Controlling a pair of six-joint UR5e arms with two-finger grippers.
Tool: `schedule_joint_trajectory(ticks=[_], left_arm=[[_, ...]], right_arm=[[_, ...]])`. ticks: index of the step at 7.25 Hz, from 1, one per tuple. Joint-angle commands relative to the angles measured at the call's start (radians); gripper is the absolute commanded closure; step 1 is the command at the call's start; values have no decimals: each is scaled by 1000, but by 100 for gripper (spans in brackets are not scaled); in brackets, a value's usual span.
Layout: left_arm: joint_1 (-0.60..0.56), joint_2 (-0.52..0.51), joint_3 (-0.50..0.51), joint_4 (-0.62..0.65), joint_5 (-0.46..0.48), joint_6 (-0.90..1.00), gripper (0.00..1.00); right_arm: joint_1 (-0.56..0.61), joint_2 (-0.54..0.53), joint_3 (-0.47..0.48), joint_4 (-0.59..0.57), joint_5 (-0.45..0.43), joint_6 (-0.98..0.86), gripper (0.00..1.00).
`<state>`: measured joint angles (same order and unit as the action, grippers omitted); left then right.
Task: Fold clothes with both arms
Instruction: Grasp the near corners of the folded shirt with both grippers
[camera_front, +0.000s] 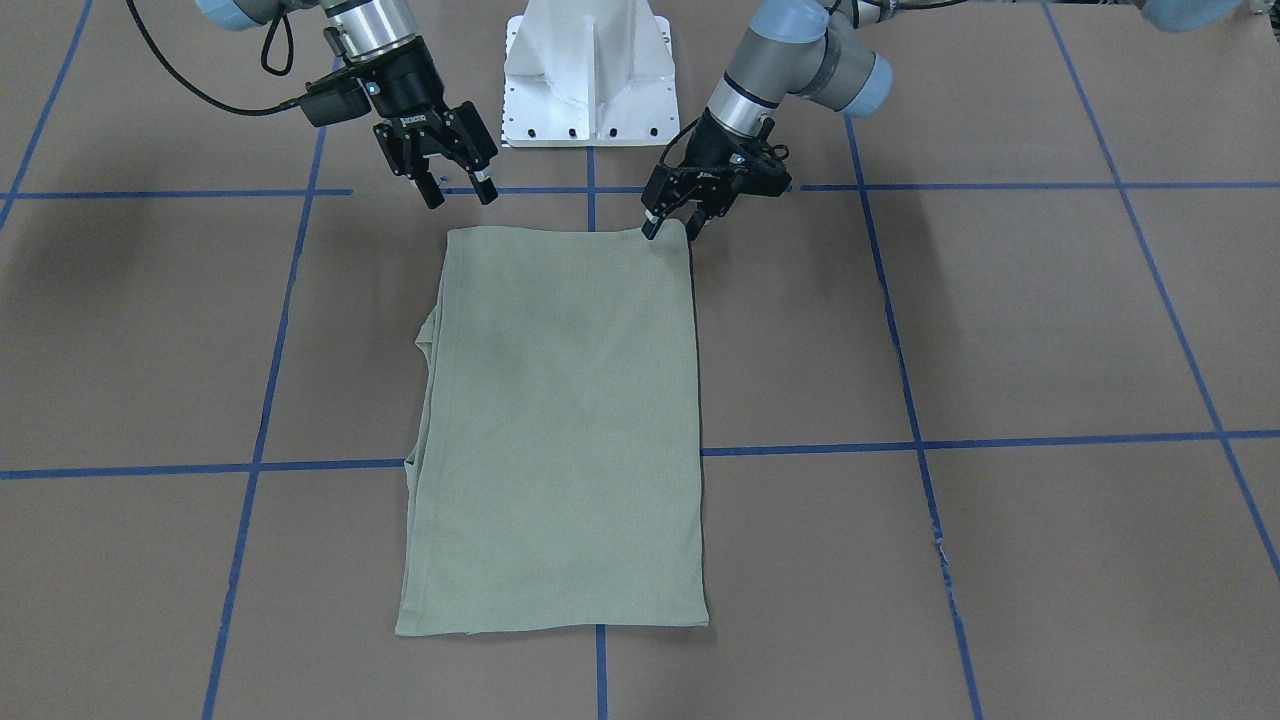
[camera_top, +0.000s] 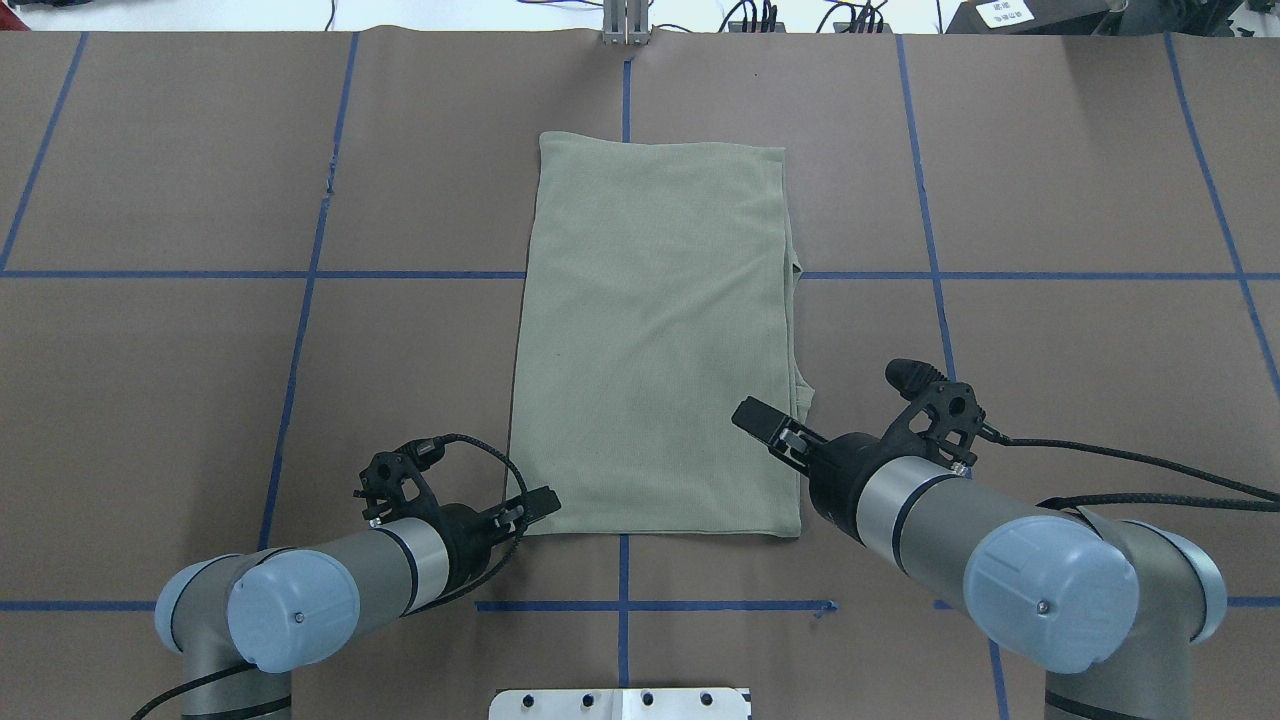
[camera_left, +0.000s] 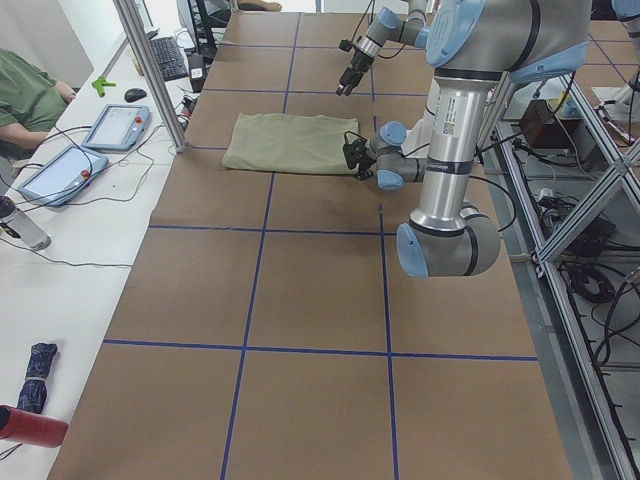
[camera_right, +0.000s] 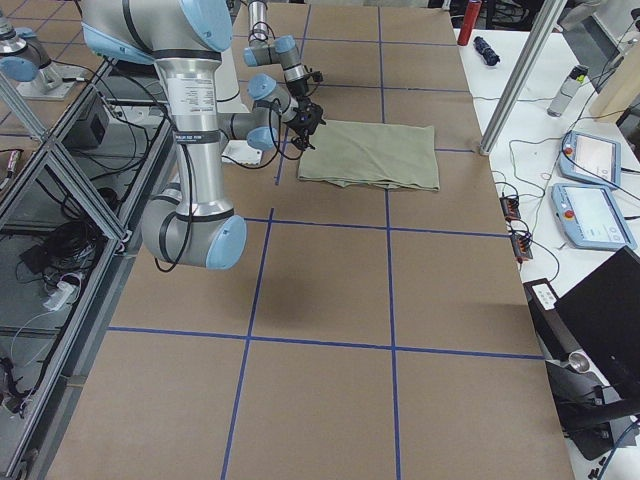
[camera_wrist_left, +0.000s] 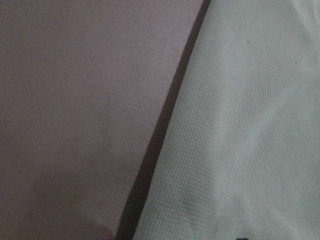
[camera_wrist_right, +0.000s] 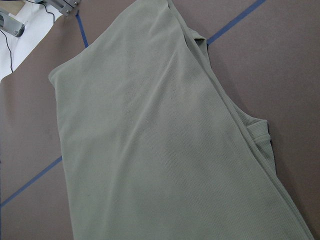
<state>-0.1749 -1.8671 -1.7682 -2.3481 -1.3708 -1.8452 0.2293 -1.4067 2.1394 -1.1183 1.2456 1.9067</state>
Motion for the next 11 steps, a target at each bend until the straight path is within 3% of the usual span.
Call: schedule_joint_trajectory(ticks=[1,3,4,5,6,8,10,11], left_arm=[[0,-9,0,0,-1,0,63],[0,-7,-2,0,-1,1,93],[-1,-7,-2,0,-1,1,100],[-1,-7,-5,0,1,3,100],[-3,-7,-10,0,1,3,100],[-3,-9,-17,0,1,4,100],[-3,-9,-20,0,-1,6,100],[-5,-7,-23,0,-1,6,100]], right_arm=[[-1,0,-1,0,0,0,0],[-1,3,-6,0,0,0,0],[-4,5,-10,0,-3,2,0],[-17,8,-27,-6,-21,8,2],[-22,11,-51,-32,-34,131,12],[-59,73,-71,-269,-29,221,14],[-65,191,-220,-275,-28,241,14],[-73,198,-240,-275,-28,245,14]])
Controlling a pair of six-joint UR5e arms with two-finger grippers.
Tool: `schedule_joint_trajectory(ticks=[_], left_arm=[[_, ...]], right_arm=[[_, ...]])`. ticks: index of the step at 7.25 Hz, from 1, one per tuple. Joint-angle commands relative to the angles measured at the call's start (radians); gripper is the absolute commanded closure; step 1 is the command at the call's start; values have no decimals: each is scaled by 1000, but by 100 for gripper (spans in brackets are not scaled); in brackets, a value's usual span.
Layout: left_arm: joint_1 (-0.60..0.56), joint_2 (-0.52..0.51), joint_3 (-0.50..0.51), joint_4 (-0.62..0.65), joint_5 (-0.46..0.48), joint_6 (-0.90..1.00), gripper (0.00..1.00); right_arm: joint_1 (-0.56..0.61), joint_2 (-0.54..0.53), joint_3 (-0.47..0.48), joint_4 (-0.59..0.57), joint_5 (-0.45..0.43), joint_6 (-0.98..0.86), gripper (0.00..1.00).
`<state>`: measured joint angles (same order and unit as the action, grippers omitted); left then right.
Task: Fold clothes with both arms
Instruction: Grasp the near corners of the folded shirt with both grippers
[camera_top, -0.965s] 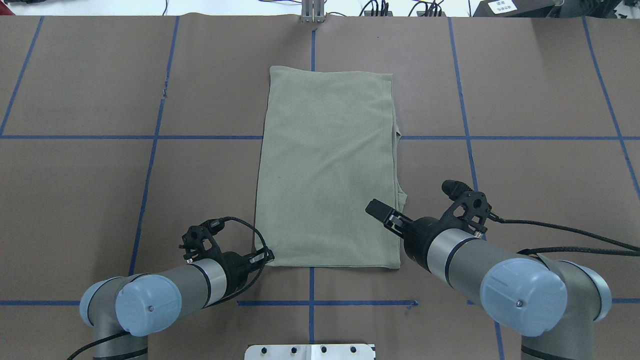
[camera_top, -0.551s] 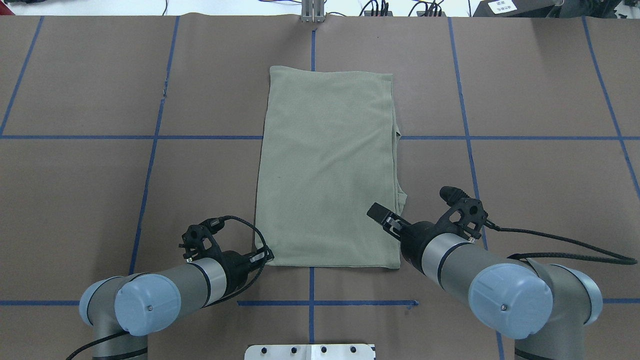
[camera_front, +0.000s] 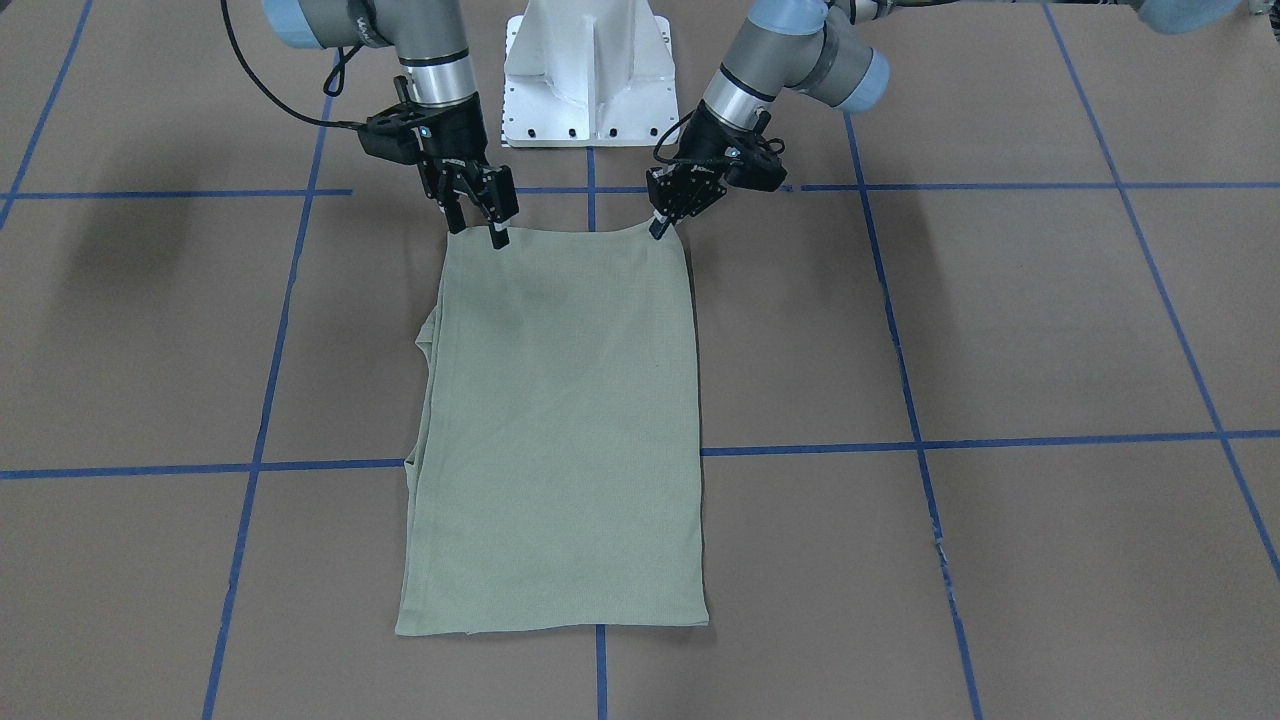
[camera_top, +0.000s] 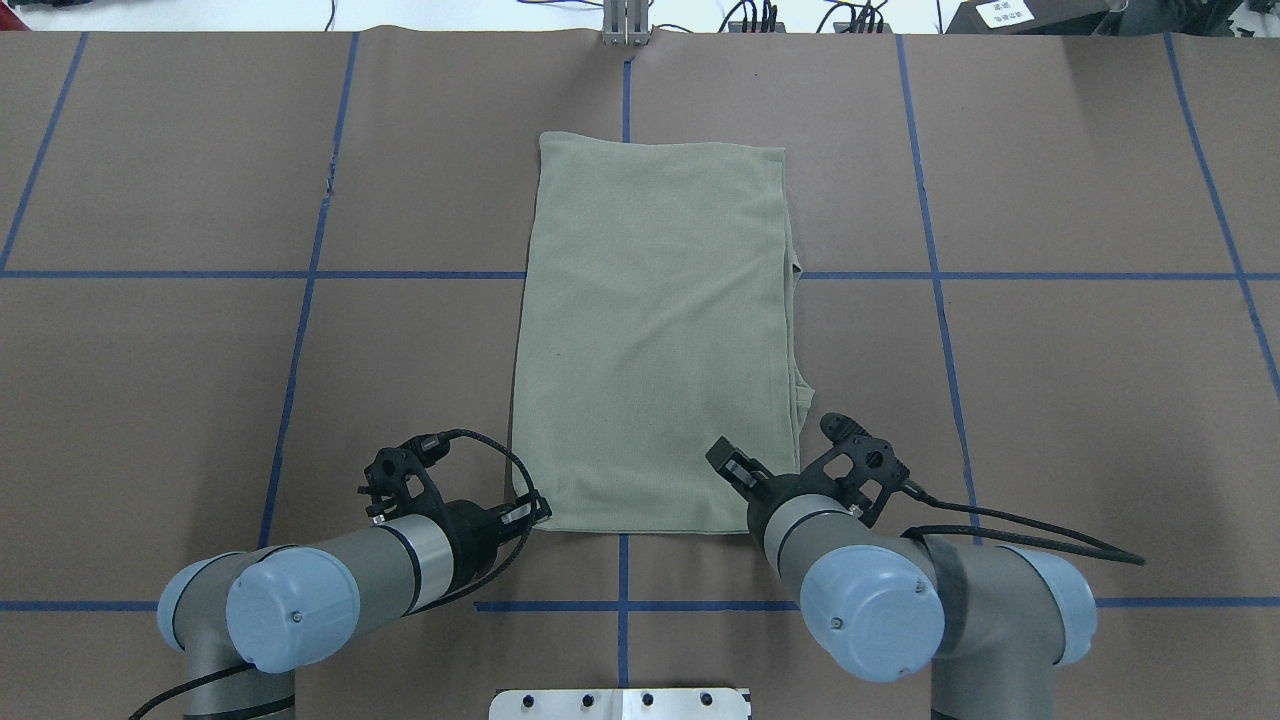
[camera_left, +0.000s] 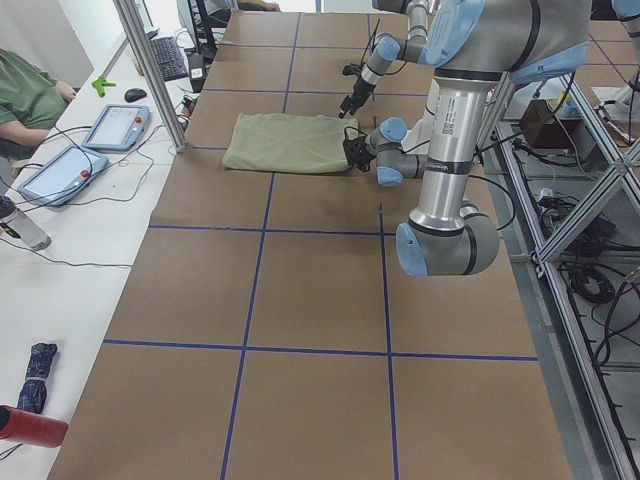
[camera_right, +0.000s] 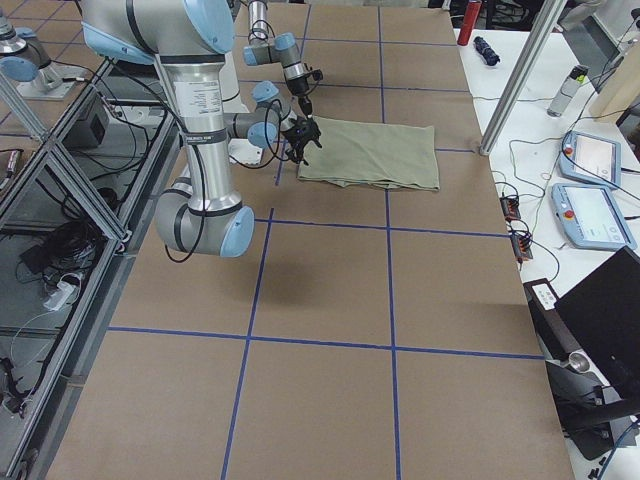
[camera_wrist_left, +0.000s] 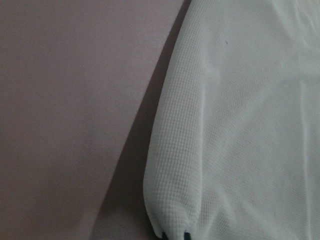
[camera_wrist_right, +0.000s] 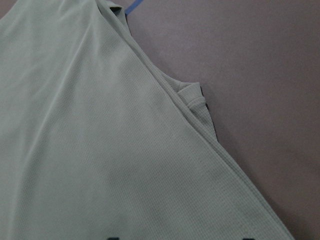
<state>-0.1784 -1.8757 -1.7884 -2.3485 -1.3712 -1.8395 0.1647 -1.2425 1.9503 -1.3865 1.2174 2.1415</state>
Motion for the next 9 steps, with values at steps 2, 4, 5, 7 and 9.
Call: schedule_joint_trajectory(ticks=[2,4,5,7,9], left_arm=[[-3,0,-3,0,0,0,100],[-3,0,-3,0,0,0,100],[-4,0,-3,0,0,2,100],[-6,0,-3,0,-2,16,100],[-6,0,-3,0,-2,16,100]], right_arm=[[-28,34,-56,-35,-1,26,13],[-36,35,-54,-45,1,24,14],[-37,40,-50,-70,1,26,14],[-39,48,-56,-72,-1,28,25],[-33,51,-67,-69,-7,38,49]])
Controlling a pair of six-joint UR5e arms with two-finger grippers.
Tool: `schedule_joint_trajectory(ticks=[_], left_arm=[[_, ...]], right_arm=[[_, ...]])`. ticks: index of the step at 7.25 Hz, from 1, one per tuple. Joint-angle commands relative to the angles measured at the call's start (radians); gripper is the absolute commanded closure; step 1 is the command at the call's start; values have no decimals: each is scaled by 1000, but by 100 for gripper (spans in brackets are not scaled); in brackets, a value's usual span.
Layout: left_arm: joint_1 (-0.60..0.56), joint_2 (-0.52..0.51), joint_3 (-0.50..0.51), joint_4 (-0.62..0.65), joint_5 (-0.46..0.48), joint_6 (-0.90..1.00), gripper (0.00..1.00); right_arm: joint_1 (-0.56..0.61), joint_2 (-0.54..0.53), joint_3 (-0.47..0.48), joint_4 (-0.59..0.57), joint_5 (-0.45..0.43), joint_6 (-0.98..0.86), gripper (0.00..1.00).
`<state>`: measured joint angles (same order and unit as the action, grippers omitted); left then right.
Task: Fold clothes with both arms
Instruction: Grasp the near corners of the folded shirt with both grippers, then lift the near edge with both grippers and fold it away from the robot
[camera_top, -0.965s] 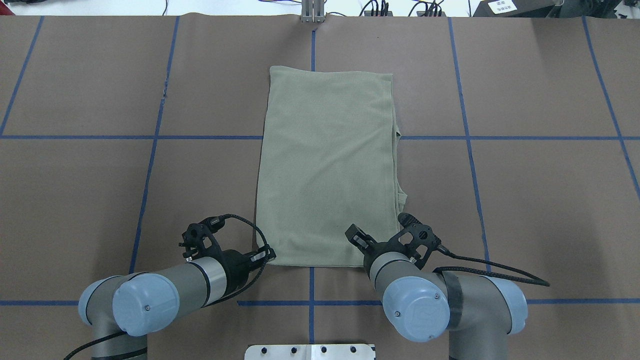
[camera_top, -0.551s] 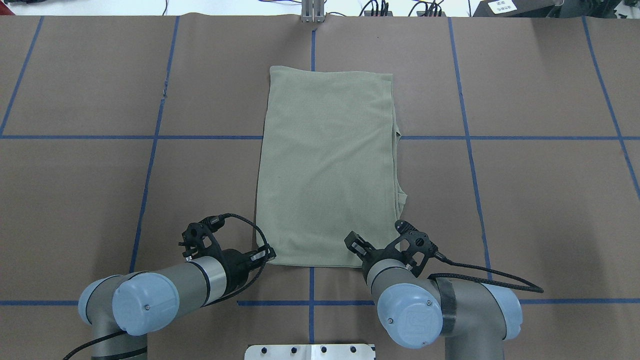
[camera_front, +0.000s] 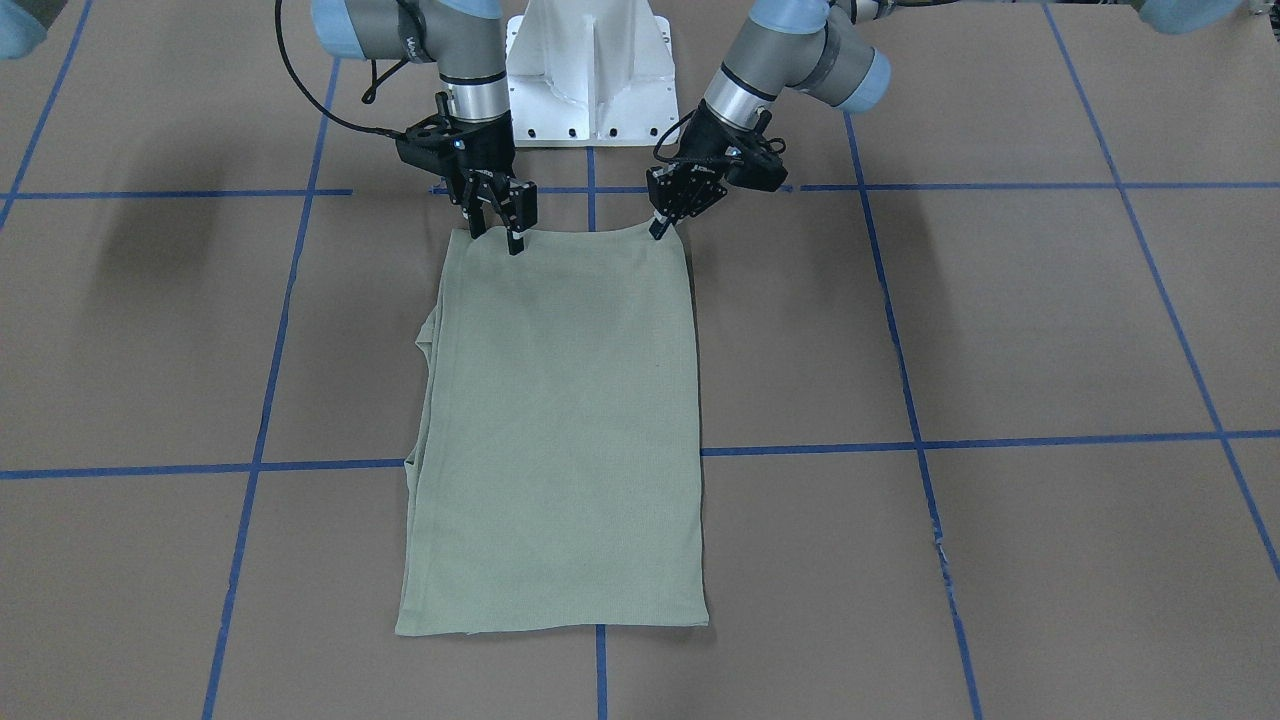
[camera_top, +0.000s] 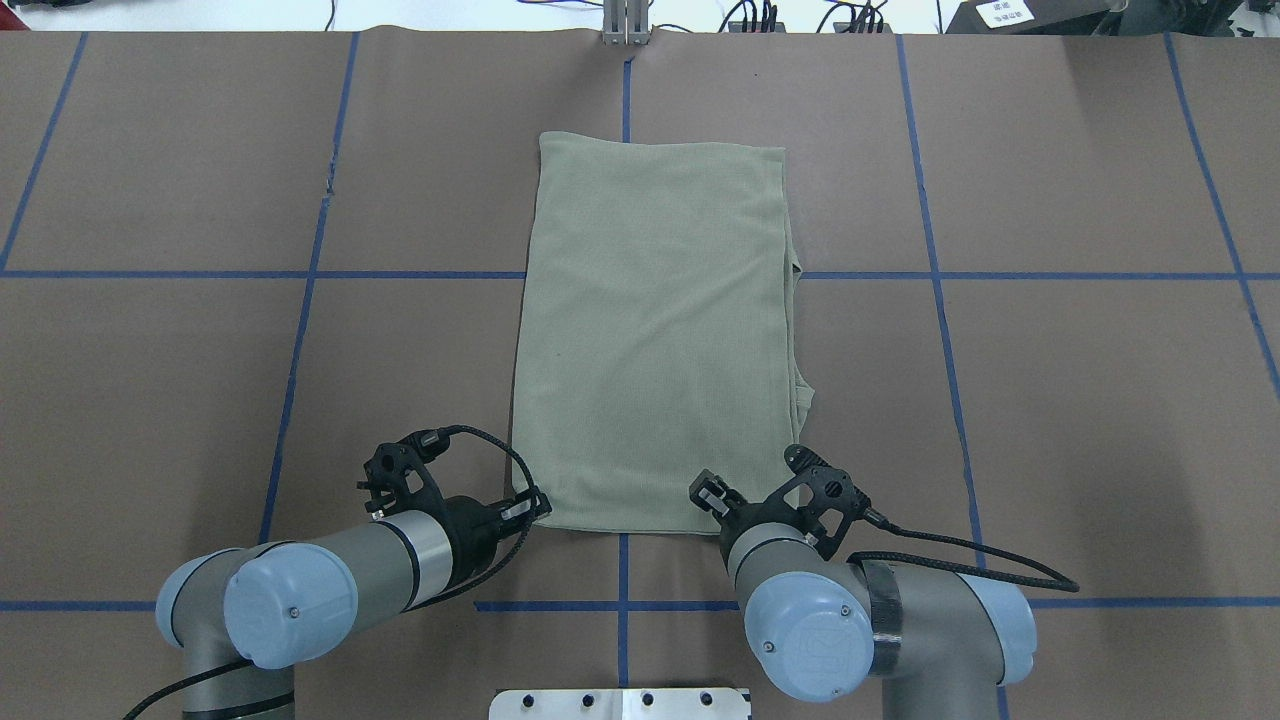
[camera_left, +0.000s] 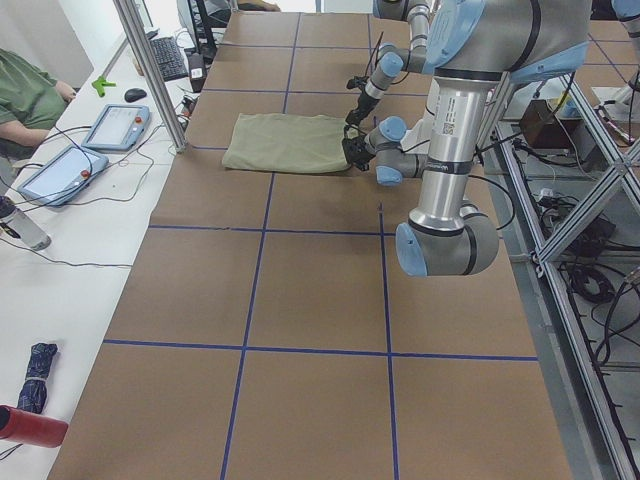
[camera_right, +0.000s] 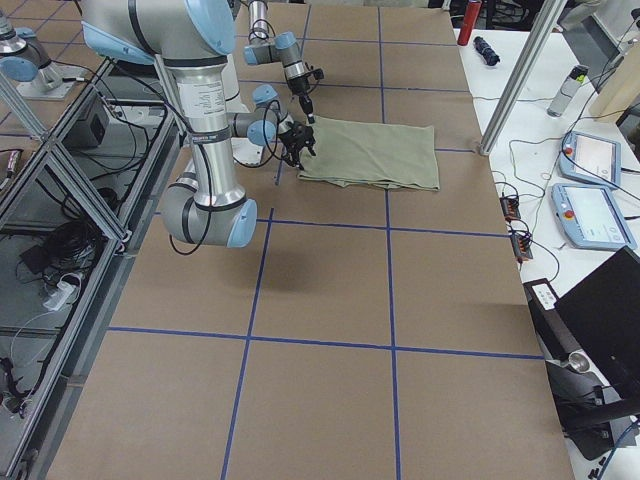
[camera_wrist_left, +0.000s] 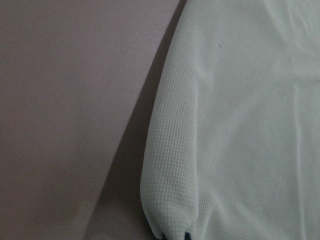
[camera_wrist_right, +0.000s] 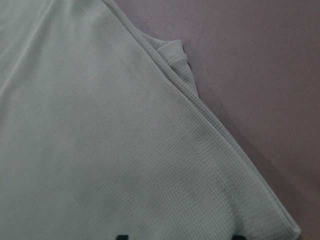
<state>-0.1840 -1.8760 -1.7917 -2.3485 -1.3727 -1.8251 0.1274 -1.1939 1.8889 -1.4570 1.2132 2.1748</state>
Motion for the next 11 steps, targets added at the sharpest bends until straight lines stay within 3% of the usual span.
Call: schedule_joint_trajectory(ticks=[1,2,5,6,7,8,11], left_arm=[[0,0,0,0,0,1,100],[0,0,0,0,0,1,100],[-2,0,-11,0,-3,4,100],[-14,11,-82,21,-14,70,100],[-25,55,-204,84,-57,114,100],[-25,110,-371,203,-101,118,100],[-25,117,-677,490,-123,109,100]], right_arm=[[8,13,-10,1,-3,11,75],[9,14,-17,1,-4,11,100],[37,25,-10,-2,-1,8,100],[43,25,36,-12,5,0,100],[43,27,140,-93,14,-1,100],[31,36,259,-194,19,-1,100],[-70,65,512,-406,19,0,100]])
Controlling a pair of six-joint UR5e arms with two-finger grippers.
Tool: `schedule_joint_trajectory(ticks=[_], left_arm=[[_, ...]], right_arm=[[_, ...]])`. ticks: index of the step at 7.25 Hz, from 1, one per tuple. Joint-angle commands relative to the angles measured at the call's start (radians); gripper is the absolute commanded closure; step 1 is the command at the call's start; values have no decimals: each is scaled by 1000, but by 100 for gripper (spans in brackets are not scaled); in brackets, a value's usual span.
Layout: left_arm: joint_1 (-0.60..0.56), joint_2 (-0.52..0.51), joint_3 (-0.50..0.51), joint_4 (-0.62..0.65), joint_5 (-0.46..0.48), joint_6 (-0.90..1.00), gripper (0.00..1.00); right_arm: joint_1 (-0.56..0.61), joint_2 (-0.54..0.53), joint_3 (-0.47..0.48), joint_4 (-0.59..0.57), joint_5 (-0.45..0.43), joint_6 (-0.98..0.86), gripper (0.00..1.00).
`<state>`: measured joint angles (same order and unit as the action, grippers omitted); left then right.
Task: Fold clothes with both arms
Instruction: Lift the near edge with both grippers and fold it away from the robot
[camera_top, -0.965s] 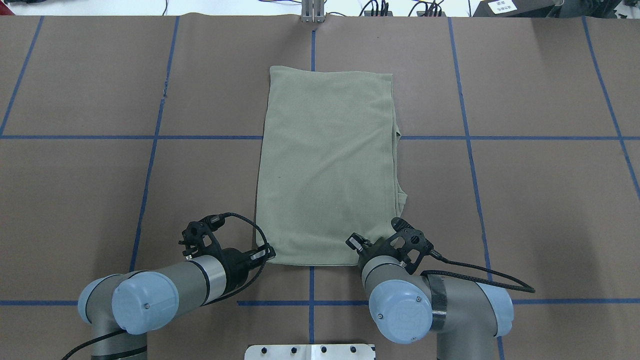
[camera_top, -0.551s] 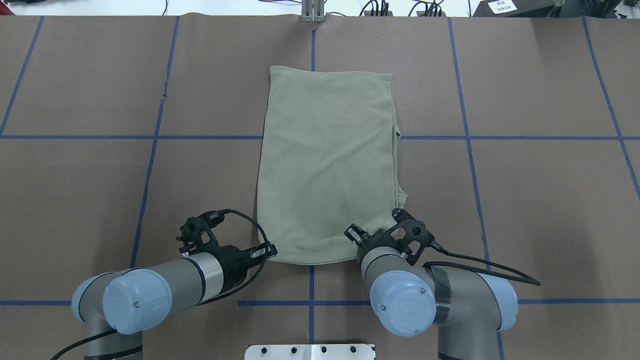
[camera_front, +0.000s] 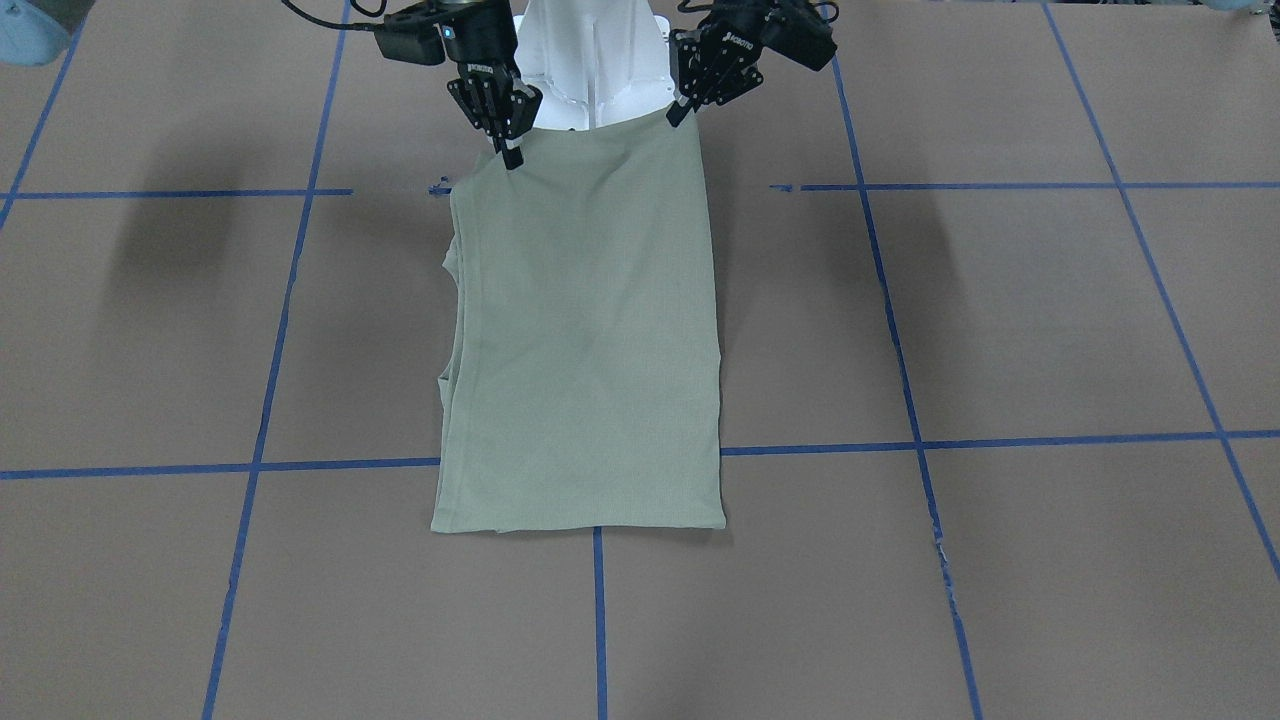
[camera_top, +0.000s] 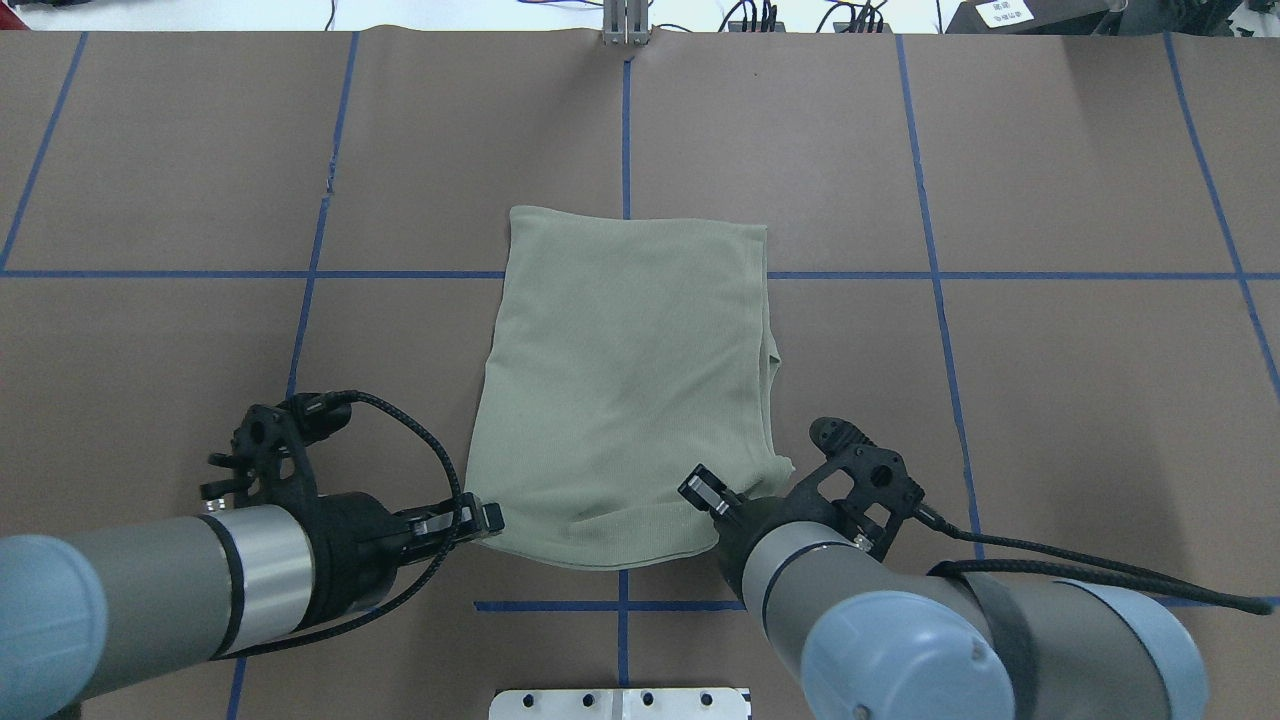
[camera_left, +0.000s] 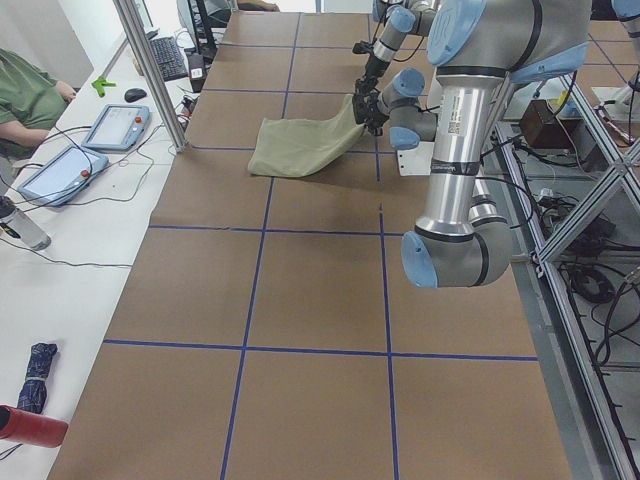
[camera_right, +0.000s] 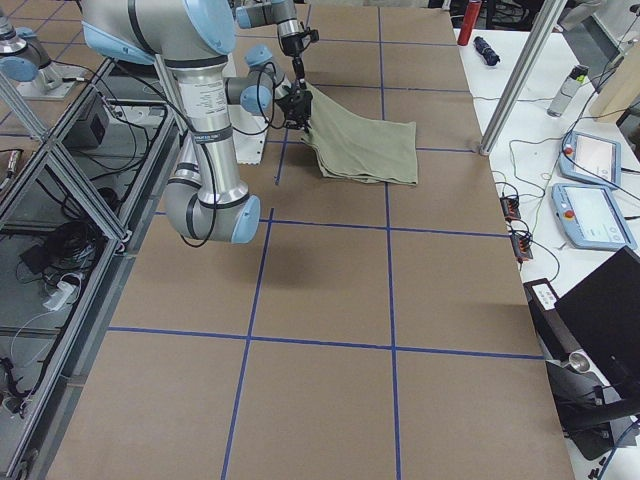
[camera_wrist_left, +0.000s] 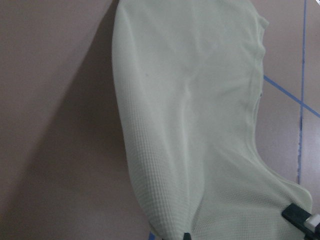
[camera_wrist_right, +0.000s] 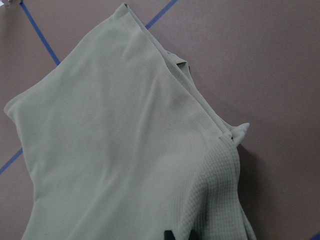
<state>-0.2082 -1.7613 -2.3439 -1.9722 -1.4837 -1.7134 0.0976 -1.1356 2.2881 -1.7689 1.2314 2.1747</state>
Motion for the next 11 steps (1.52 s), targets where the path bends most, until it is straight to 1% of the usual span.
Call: schedule_joint_trajectory(ticks=[1,2,3,4,5,6,7,8,9,10,11], left_arm=[[0,-7,-182,183,-59,-3,100],[6,-10,-154,190,-61,-2,100],[3,-39,-59,187,-55,11,100],[-32,-103,68,182,-53,14,100],[-63,-177,180,182,-50,56,100],[-89,-193,233,173,-49,78,100],[-127,-201,265,149,-49,113,100],[-164,-217,317,136,-49,136,100],[-204,-251,366,134,-50,138,100],[-238,-273,383,137,-52,200,100],[-284,-274,400,134,-53,250,100]], right_arm=[[-48,32,141,-140,0,1,100],[-50,54,96,-142,0,-6,100],[-29,69,17,-129,0,-36,100],[12,86,-60,-86,0,-79,100],[52,86,-146,-2,0,-102,100],[95,88,-218,64,2,-134,100],[138,89,-280,112,6,-162,100],[181,105,-324,143,40,-177,100],[210,158,-397,146,49,-194,100],[235,196,-451,147,69,-206,100],[249,200,-470,147,72,-214,100]])
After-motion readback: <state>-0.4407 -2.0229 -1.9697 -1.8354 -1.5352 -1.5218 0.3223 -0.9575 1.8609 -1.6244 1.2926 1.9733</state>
